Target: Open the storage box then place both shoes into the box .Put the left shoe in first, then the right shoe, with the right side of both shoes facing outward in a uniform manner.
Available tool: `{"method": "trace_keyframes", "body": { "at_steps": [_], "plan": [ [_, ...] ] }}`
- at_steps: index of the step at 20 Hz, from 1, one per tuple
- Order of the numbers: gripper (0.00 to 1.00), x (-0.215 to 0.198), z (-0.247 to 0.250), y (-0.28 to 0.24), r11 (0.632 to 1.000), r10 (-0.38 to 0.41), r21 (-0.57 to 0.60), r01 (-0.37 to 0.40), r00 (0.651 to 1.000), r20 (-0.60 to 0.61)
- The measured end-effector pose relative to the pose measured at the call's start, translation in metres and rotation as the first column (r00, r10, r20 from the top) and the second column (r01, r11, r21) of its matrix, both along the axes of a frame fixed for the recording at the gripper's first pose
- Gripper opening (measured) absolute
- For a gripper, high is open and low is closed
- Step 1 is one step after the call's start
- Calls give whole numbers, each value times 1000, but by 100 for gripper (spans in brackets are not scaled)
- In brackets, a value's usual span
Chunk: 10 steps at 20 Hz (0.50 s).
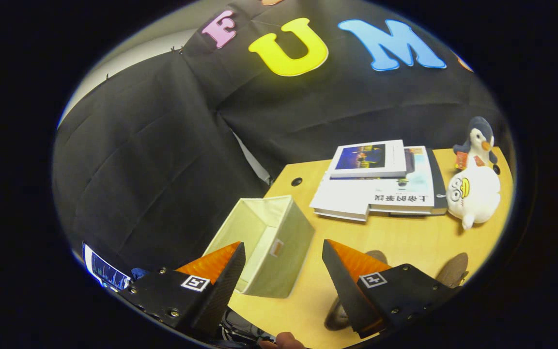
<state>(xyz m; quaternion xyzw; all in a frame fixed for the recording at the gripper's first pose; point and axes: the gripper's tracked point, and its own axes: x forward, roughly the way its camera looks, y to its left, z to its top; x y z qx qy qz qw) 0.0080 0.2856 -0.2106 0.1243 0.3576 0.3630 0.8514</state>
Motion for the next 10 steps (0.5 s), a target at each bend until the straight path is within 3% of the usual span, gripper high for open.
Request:
{"method": "trace_keyframes", "body": {
  "at_steps": [4, 10],
  "plan": [
    [96, 4, -38, -42, 993, -68, -98, 69, 998, 12],
    [96, -7, -96, -80, 970, -90, -228, 85, 996, -11]
  ]
}}
